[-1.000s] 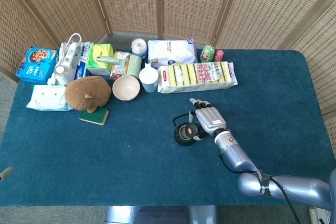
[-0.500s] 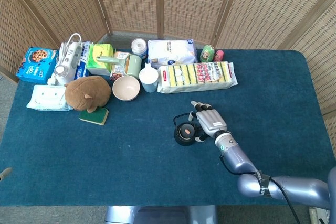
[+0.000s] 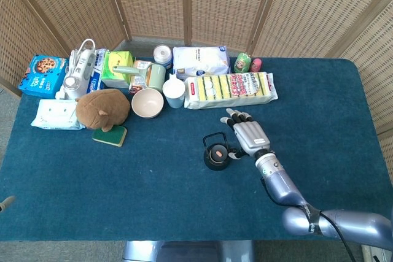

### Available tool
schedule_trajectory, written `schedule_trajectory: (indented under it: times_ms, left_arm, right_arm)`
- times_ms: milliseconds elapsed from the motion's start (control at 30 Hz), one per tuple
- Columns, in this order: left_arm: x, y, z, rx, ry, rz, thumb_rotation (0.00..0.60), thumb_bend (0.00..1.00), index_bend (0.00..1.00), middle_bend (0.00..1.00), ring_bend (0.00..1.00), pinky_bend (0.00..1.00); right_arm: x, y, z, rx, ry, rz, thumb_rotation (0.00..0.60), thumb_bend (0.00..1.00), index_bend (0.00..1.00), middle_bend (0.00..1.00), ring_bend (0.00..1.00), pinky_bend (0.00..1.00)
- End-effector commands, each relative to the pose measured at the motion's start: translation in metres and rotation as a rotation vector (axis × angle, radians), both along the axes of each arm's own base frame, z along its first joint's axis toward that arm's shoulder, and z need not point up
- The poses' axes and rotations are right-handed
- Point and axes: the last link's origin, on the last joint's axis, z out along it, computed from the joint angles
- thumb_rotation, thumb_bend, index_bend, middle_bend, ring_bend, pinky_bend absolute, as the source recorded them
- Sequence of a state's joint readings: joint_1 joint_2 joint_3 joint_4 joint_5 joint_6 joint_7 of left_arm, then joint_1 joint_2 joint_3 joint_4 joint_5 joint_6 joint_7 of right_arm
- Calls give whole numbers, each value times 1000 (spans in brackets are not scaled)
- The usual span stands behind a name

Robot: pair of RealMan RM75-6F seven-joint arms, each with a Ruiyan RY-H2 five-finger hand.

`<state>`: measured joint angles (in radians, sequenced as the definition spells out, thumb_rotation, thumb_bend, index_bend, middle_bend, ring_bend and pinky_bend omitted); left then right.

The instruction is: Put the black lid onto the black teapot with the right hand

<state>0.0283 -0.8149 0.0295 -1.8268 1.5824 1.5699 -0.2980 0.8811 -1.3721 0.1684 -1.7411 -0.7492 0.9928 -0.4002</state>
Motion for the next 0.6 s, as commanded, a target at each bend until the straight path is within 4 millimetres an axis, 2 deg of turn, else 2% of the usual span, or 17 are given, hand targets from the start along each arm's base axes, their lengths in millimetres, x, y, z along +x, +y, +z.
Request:
schedule_trajectory:
  times_ms: [33,600]
  left_arm:
    - [0,0,0,0,0,1,600,86,0,0,0,0]
    - [-2,1,2,2,-9,6,600,86,0,0,0,0]
  right_arm:
    - [0,-1,-3,-9,-15,0,600,209,139,0,0,0]
    - [5,-20,-24,-50,5,-20,600,207,138,0,0,0]
